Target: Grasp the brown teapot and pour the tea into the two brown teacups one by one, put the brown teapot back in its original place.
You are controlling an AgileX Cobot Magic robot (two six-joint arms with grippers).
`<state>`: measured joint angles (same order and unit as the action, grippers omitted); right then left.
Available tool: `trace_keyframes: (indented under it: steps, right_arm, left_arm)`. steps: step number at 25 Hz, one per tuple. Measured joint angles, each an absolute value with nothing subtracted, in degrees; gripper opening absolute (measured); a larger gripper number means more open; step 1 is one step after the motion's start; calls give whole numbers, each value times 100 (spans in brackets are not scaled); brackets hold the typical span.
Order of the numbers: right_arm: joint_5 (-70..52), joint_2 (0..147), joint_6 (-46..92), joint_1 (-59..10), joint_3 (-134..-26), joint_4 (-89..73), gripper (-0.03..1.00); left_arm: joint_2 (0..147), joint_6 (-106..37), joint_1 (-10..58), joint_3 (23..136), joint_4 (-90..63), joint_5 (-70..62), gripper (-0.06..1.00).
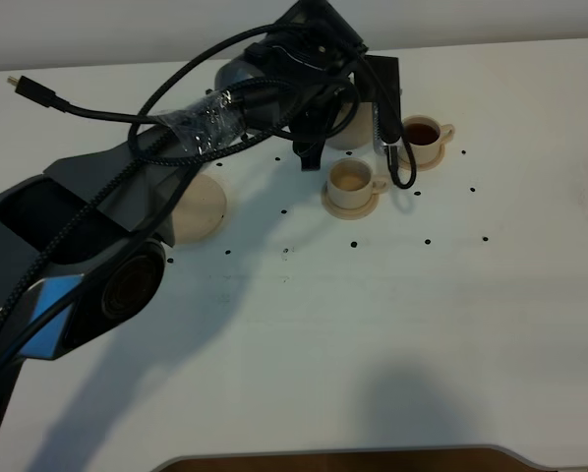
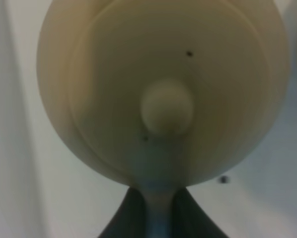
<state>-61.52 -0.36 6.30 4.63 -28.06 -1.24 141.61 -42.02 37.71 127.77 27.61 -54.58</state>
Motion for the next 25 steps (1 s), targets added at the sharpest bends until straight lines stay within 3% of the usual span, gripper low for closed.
trace_keyframes:
  steps: [7,25]
  right_arm:
    - [-6152,-36,630,463,-2806,-124,40]
    - [-6152,-36,625,463,-2806,-124,40]
  left_arm:
    - [14161,-3820,3494,12777,1794,-5480,13]
    - [13008,-3945,3244,12701,1085,-6850,13]
